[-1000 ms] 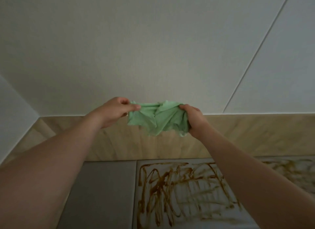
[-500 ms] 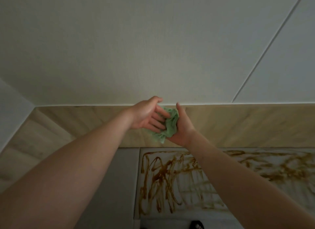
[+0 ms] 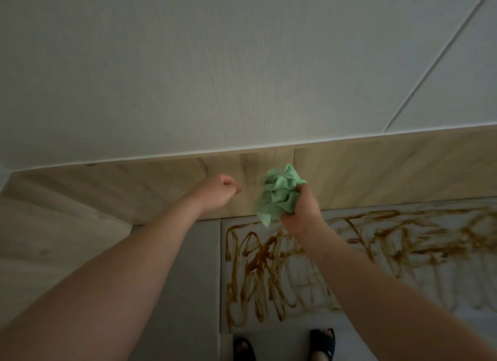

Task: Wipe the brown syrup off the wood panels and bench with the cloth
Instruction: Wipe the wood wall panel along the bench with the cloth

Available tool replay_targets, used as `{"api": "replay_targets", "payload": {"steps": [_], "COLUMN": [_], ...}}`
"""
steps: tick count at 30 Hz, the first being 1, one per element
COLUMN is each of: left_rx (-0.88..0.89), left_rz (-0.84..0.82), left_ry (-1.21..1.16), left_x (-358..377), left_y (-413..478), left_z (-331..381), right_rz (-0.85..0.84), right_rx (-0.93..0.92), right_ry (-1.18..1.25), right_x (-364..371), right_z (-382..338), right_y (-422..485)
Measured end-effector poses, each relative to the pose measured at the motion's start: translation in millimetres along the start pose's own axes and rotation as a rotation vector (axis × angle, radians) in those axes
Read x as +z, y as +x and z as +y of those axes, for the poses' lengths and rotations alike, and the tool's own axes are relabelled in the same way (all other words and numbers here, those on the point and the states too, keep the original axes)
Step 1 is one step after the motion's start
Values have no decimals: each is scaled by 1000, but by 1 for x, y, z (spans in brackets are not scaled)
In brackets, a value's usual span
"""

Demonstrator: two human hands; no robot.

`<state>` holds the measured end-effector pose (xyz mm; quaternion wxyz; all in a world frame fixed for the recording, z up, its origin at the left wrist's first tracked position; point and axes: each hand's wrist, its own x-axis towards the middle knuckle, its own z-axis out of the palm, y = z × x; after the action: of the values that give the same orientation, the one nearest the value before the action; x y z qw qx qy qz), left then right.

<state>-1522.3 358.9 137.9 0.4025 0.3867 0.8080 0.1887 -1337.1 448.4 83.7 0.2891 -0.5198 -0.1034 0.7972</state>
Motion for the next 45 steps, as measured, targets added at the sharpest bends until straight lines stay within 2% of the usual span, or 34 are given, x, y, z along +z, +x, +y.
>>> {"api": "replay_targets", "payload": {"steps": [4, 6, 8, 10, 12, 14, 16, 20, 26, 28, 31, 33, 36, 38, 43, 45], "left_rx": [-48, -44, -37, 16, 146, 333, 441, 411, 445, 396, 343, 372, 440, 475, 519, 508], "left_rz": [269, 318, 333, 354, 459, 600, 661, 642, 695, 703, 732, 767, 861, 914, 1041, 1076], "left_ry": [148, 181, 201, 256, 403, 568, 629, 700, 681, 708, 723, 734, 718, 698, 626, 608], "left_x": [-18, -24, -27, -29, -30, -27, -22, -4, 35, 52, 57, 58, 64, 70, 84, 89], "left_y": [14, 19, 26, 32, 32, 32, 29, 42, 65, 76, 94, 109, 130, 143, 176, 184], "left_z": [-47, -68, -89, -104, -113, -121, -120, -129, -161, -190, -221, -234, -246, -248, -252, -252], "right_rz": [139, 135, 87, 19, -66, -98, -66, -33, 201, 234, 248, 188, 170, 137, 176, 127], "right_rx": [-225, -265, -264, -221, -128, -100, -151, -291, -3, 61, 123, 182, 39, 11, 150, 201], "right_ry": [129, 139, 36, -179, -325, -326, -271, -253, -315, -330, -272, -180, -76, 8, -135, -137], "right_x": [9, 35, 68, 93, 104, 107, 105, 100, 82, 63, 38, 39, 48, 47, 36, 39], "right_z": [-16, -10, 16, 51, 80, 90, 82, 65, 102, 119, 138, 143, 146, 158, 231, 253], "right_y": [23, 33, 45, 57, 68, 72, 72, 75, 155, 201, 238, 224, 207, 222, 305, 330]}}
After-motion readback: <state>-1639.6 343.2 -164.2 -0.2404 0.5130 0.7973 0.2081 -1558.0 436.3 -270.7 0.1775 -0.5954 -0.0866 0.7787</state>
